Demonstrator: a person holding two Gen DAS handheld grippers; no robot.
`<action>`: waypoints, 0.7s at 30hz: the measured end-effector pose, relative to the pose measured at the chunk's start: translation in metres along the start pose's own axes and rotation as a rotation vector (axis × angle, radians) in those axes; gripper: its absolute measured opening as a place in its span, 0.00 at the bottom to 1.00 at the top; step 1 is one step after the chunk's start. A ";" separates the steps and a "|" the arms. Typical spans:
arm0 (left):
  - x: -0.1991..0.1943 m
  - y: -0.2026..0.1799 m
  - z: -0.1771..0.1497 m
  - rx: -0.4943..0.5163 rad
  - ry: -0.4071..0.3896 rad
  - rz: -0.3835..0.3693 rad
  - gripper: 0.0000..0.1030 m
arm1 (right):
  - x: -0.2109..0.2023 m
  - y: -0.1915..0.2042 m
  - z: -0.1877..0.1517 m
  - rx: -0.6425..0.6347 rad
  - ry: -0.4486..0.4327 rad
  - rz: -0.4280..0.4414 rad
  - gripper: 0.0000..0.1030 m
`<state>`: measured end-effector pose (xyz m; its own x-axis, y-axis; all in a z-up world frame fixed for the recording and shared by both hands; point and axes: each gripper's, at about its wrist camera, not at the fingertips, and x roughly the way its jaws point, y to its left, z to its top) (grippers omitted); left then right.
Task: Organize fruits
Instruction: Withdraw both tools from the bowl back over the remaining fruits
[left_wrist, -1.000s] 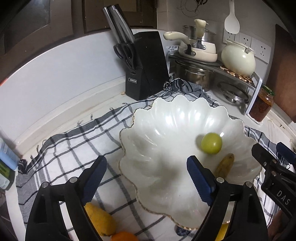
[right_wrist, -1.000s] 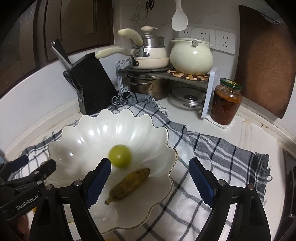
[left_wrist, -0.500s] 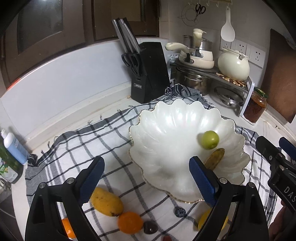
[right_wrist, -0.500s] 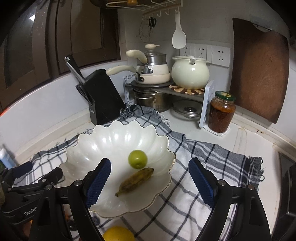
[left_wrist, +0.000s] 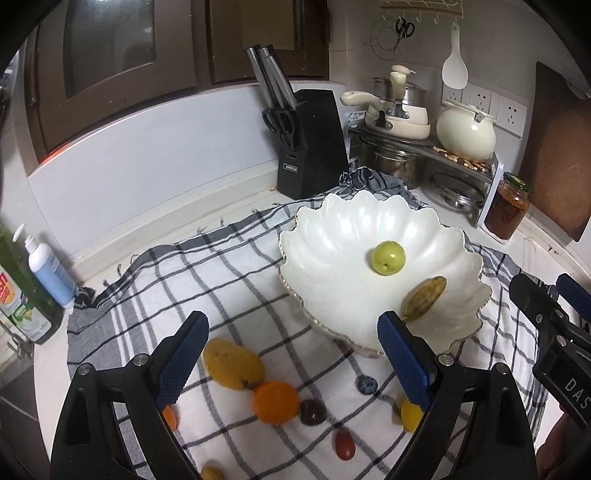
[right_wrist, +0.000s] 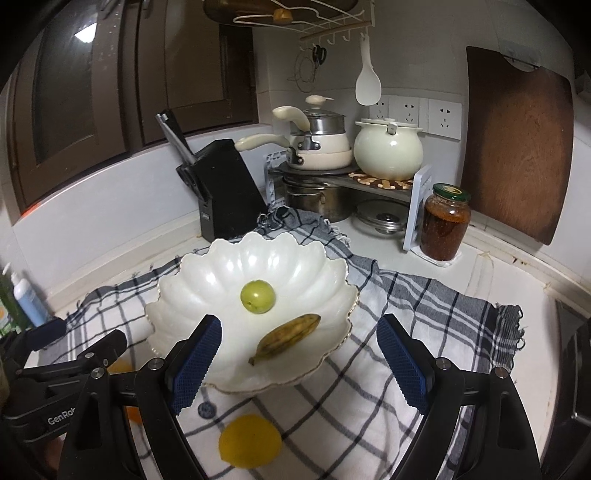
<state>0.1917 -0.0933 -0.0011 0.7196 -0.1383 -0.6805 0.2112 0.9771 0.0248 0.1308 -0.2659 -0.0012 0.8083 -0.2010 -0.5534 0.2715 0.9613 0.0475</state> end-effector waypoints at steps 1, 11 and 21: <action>-0.001 0.001 -0.003 -0.001 0.002 0.000 0.91 | -0.002 0.001 -0.002 -0.003 -0.001 0.002 0.84; -0.010 0.006 -0.035 -0.001 0.013 0.030 0.96 | -0.013 0.007 -0.026 -0.042 -0.015 -0.024 0.92; -0.017 0.021 -0.061 -0.012 0.018 0.071 1.00 | -0.015 0.022 -0.049 -0.078 0.005 0.002 0.92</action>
<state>0.1436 -0.0603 -0.0332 0.7202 -0.0660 -0.6907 0.1525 0.9862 0.0648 0.0988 -0.2325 -0.0326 0.8063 -0.1982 -0.5572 0.2279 0.9735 -0.0165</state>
